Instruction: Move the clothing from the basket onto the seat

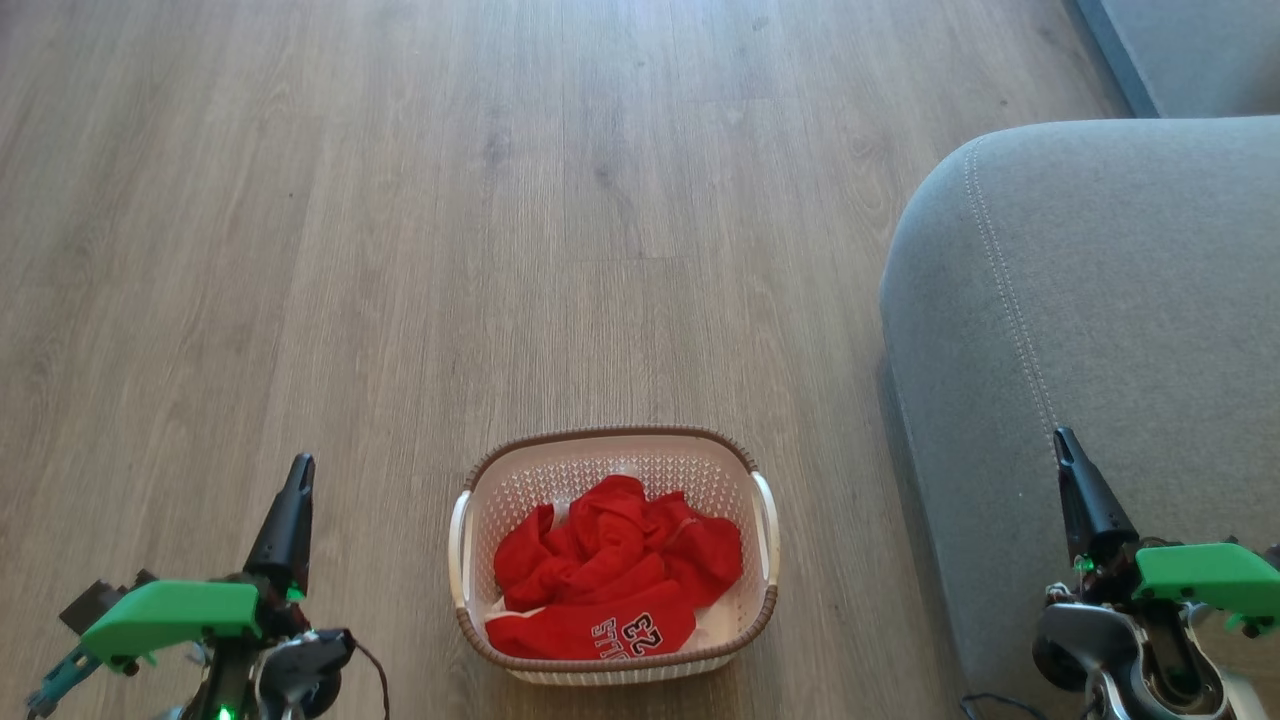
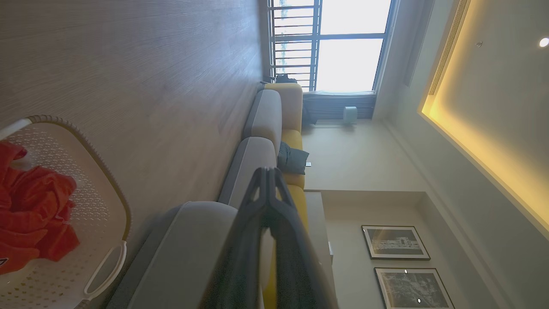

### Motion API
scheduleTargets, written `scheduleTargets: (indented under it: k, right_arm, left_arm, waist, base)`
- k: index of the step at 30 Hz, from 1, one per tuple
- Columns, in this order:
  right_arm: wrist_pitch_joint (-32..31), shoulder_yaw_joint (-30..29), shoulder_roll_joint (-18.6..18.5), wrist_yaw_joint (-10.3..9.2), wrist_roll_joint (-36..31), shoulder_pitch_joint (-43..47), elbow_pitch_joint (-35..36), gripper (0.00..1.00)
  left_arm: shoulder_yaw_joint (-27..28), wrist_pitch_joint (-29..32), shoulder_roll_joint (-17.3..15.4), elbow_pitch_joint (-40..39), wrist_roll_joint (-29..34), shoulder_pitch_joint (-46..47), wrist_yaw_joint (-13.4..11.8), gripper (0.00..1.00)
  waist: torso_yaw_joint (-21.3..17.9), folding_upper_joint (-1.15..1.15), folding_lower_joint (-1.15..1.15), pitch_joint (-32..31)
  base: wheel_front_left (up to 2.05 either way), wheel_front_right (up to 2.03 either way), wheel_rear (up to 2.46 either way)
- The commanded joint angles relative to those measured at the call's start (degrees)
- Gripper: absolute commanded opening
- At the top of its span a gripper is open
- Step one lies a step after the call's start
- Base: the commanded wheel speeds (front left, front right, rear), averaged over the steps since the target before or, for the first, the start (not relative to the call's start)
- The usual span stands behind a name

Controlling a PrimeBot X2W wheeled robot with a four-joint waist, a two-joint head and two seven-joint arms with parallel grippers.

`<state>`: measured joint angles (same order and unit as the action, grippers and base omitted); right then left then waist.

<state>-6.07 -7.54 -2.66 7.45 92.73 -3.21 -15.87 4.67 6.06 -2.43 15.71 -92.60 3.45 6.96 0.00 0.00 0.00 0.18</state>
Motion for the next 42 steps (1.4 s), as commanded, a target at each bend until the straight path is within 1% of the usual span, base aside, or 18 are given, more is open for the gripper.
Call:
scheduleTargets:
  k: [1,20,21,23,24,25,38,39,42]
  right_arm:
    - [-0.42,1.01,-0.21,0.03,-0.57,-2.98,1.85,0.00]
    - [-0.42,1.02,-0.21,0.03,-0.57,-2.98,1.85,0.00]
    - [0.01,0.00,0.00,0.00,-0.01,-0.01,0.01,1.00]
    - [0.04,0.15,0.12,0.01,0.00,0.49,-1.35,1.00]
    - [0.05,0.31,0.41,0.01,0.00,1.77,-3.22,0.00]
    - [0.15,0.35,0.44,0.01,-0.07,1.94,-3.43,1.00]
    - [2.35,0.46,0.24,0.01,-2.29,1.48,-1.58,1.00]
    - [4.04,0.24,0.09,0.02,-7.30,0.65,-0.01,1.00]
    - [4.54,0.21,0.11,0.02,-9.83,0.30,0.55,1.00]
  left_arm:
    - [1.85,0.44,-0.44,-1.67,0.44,2.74,0.53,0.00]
    - [1.85,0.43,-0.44,-1.67,0.44,2.74,0.53,0.00]
    - [0.01,-0.02,0.00,-0.01,0.01,0.01,0.00,1.00]
    - [-0.13,-0.12,0.11,1.33,0.01,-0.43,-0.10,1.00]
    - [-0.31,-0.12,0.26,3.14,0.02,-1.78,-0.10,0.00]
    - [-0.31,-0.24,0.29,3.39,0.09,-1.98,-0.11,1.00]
    - [1.41,-2.42,0.21,2.59,2.11,-1.24,-0.04,1.00]
    - [3.33,-4.10,0.16,1.50,4.74,-0.49,0.01,1.00]
    - [4.11,-4.60,0.14,1.11,5.99,-0.16,0.03,1.00]
  waist:
    - [0.00,0.00,0.00,0.00]
    - [0.00,0.00,0.00,0.00]
    - [0.00,0.00,0.00,0.00]
    - [0.00,0.00,0.00,0.01]
    - [0.00,0.00,0.00,0.02]
    - [-0.01,0.00,0.00,0.06]
    - [-0.09,0.00,0.00,-0.18]
    - [-0.11,0.00,0.00,-0.40]
    - [-0.11,0.00,0.00,-0.46]
  base:
    - [0.00,0.00,0.00]
    - [0.00,0.00,0.00]
    - [0.00,0.00,0.00]
    - [0.00,0.00,0.00]
    - [0.00,0.00,0.00]
    - [0.00,0.00,0.00]
    - [0.00,0.00,0.00]
    - [0.00,0.00,0.00]
    - [0.00,0.00,0.00]
